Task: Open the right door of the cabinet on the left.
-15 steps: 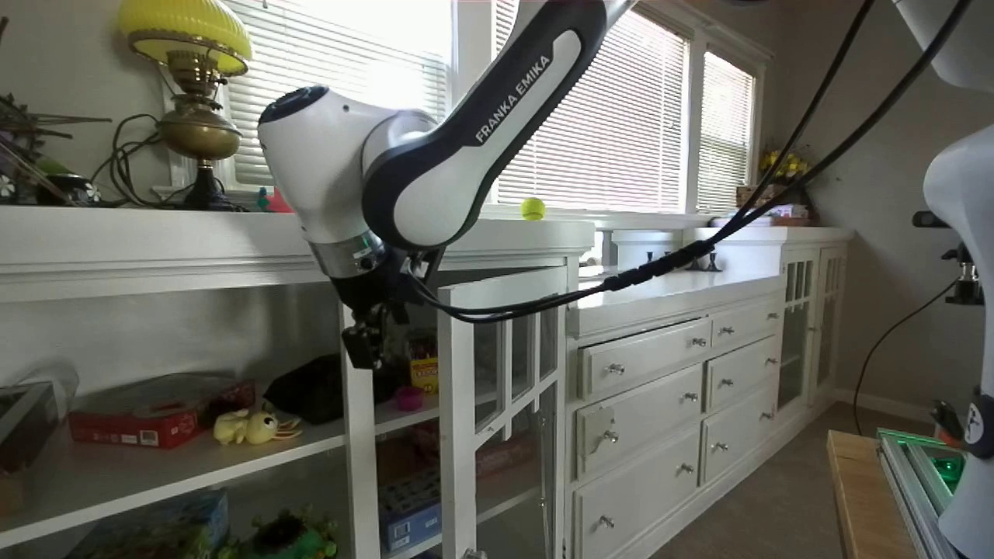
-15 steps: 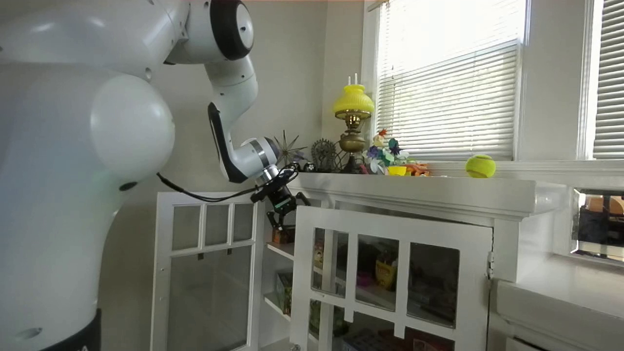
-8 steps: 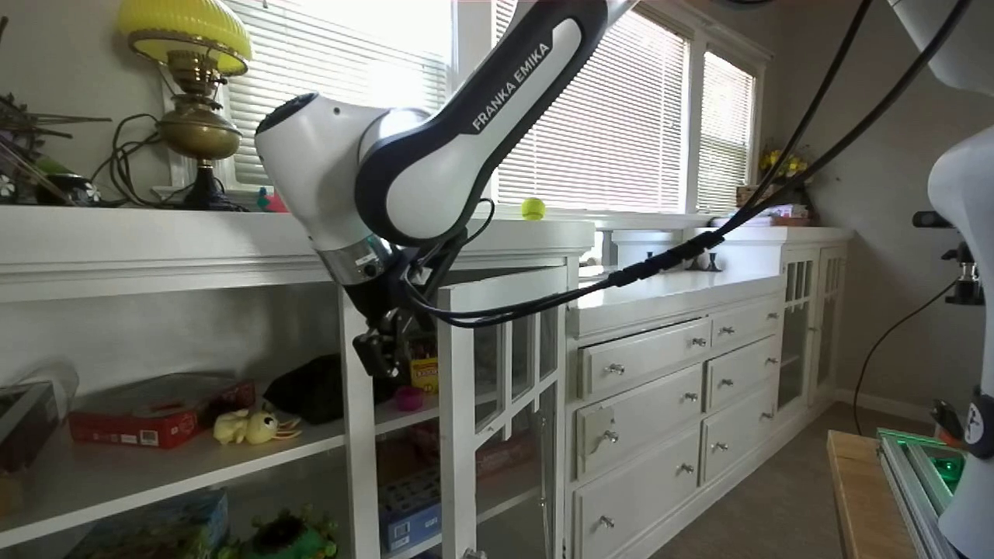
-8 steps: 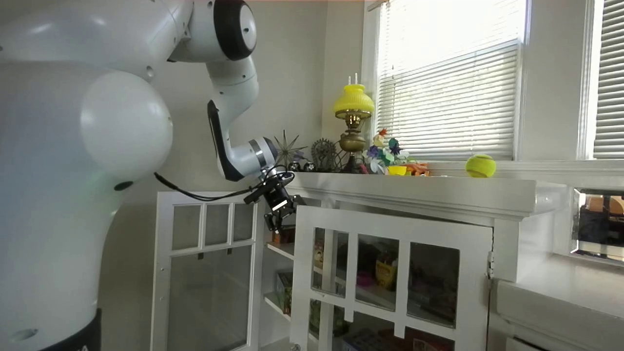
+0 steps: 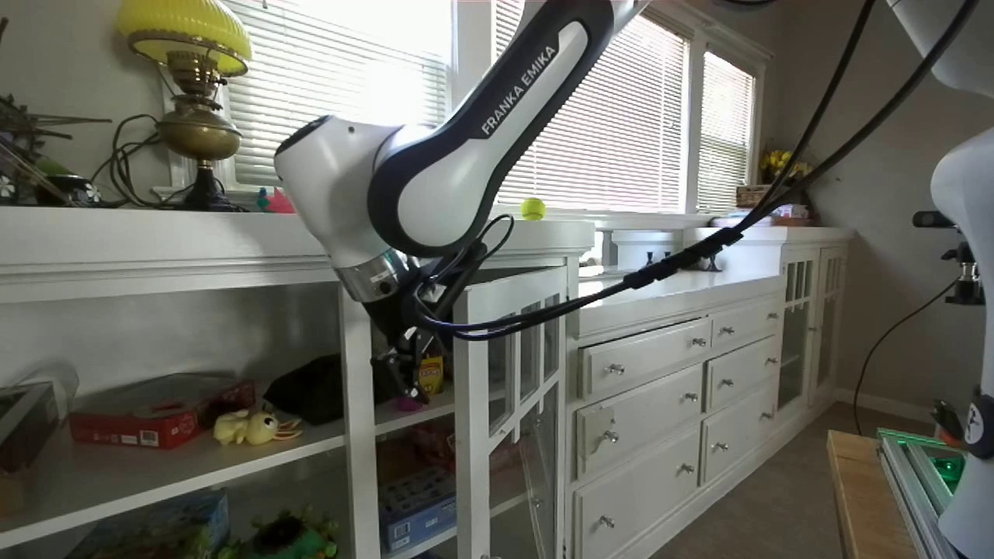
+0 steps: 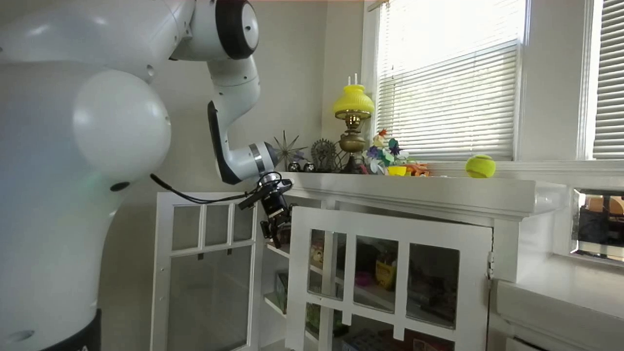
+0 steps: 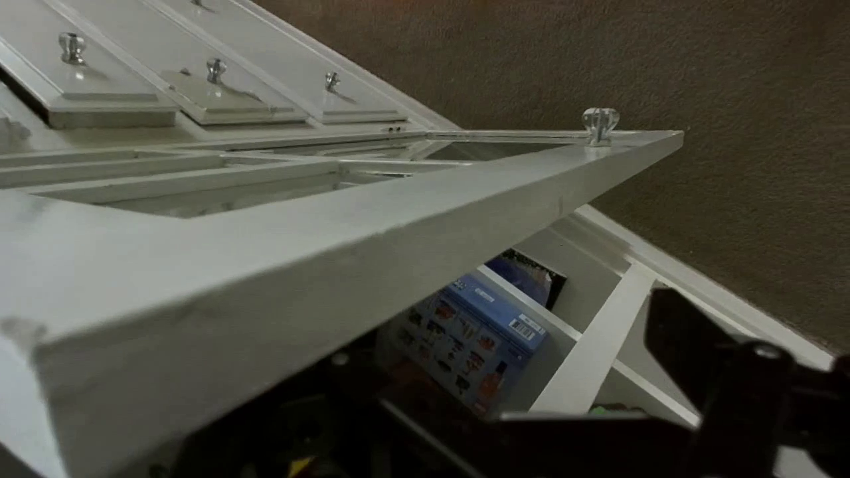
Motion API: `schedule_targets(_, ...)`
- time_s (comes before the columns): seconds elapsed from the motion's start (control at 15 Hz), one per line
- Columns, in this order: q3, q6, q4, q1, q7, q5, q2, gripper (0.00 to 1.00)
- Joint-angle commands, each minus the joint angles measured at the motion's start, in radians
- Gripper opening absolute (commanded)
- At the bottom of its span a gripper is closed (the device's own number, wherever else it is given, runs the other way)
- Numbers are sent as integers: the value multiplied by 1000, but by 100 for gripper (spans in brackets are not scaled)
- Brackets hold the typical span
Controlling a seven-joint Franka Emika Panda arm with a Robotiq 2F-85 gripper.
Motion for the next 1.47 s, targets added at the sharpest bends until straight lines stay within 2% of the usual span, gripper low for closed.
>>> schedule_targets(0.0, 23, -2, -106, -16, 55, 54, -67, 100)
schedule_targets(0.53, 54, -19, -311, -15, 207, 203, -154, 100)
schedule_targets(0.8, 68, 24, -434, -21, 326, 284, -181, 100)
schedule_targets(1.0, 69, 104, -485, -14, 375, 236, -186, 100)
schedule_targets(1.13, 70, 136, -483, -4, 349, 191, -185, 100)
schedule_targets(1.4, 58, 82, -410, 25, 318, 8, -168, 100)
